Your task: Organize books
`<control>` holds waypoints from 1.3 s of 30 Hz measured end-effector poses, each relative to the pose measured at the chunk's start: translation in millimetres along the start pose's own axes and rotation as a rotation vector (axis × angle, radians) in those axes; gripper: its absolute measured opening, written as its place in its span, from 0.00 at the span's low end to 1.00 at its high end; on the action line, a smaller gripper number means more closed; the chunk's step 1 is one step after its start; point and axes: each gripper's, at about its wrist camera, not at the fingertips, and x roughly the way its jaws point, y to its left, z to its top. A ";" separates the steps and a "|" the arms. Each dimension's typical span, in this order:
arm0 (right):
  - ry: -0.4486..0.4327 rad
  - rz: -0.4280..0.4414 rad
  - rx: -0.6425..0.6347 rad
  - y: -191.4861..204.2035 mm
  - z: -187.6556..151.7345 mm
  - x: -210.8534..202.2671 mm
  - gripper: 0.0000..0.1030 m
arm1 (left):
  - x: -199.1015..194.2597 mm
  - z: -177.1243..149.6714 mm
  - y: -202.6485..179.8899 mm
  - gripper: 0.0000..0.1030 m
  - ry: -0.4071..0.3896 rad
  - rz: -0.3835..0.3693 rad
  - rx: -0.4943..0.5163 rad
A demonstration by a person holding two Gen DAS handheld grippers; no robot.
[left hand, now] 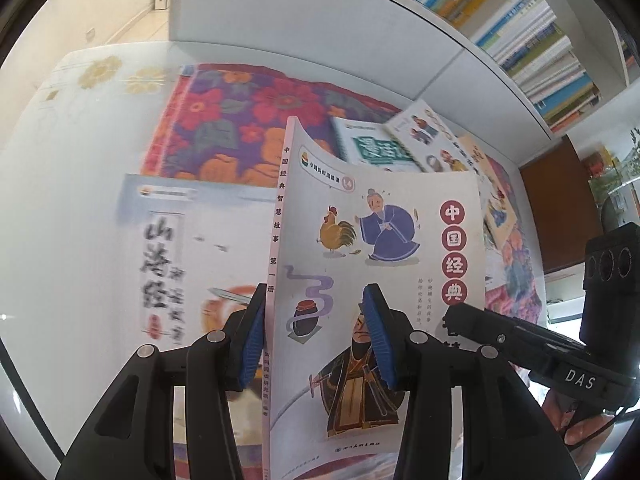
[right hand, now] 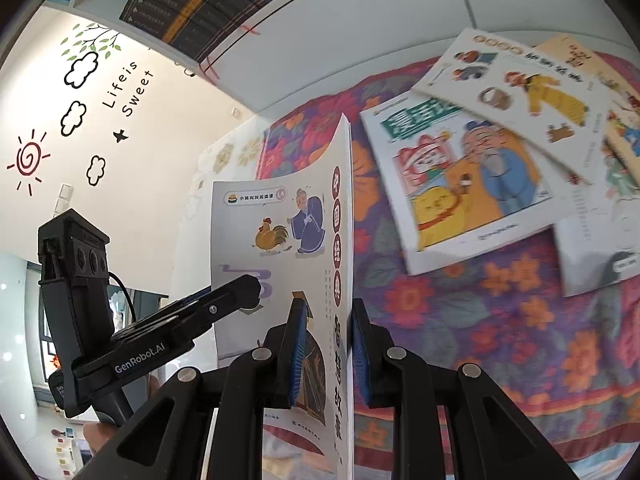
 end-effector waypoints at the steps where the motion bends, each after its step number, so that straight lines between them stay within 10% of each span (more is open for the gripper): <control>1: 0.005 0.005 0.002 4.1 0.3 6.5 0.21 | -0.9 1.1 5.8 0.42 -0.001 0.006 -0.003; 39: 0.108 -0.034 0.021 38.8 14.6 132.9 0.23 | 19.0 9.2 105.2 0.46 0.024 0.084 -0.089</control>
